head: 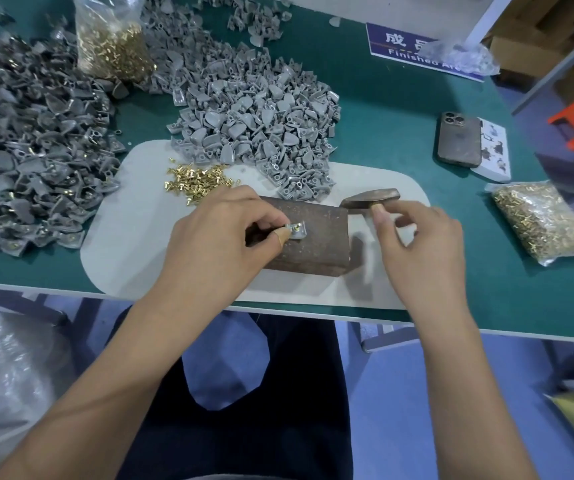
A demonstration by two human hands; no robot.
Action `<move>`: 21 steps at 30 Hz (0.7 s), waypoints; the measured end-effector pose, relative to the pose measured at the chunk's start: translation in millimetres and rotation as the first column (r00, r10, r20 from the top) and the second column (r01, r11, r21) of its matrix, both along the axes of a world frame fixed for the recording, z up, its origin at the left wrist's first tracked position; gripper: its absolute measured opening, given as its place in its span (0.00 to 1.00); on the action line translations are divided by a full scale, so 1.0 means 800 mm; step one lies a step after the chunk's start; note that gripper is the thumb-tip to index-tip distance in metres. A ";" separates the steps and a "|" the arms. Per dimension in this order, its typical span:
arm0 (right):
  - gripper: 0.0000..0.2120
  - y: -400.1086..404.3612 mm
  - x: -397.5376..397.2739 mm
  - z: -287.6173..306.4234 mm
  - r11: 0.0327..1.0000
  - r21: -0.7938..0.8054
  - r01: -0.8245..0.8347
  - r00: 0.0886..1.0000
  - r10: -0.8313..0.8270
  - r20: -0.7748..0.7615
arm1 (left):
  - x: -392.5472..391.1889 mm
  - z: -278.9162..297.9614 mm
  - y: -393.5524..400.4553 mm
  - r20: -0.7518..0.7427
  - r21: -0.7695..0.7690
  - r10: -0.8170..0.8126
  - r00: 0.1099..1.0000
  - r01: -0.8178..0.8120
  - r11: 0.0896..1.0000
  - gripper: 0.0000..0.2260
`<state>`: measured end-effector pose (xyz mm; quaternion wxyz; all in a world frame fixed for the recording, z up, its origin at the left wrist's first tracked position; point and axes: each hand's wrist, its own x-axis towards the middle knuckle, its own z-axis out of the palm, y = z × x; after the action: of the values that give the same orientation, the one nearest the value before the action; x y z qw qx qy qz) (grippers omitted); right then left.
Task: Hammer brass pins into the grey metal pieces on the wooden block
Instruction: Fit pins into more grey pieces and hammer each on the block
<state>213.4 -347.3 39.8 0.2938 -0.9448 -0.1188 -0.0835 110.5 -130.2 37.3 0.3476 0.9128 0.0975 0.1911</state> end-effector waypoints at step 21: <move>0.10 -0.012 -0.052 0.049 0.968 -0.029 -0.251 0.968 0.251 -0.007 | 0.005 0.004 0.006 -0.017 0.116 0.016 1.000 -0.014 0.993 0.01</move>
<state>171.6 -356.8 79.2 0.2881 -0.9265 -0.2381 -0.0426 114.3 -125.6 40.2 0.2917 0.9324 0.0961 0.1906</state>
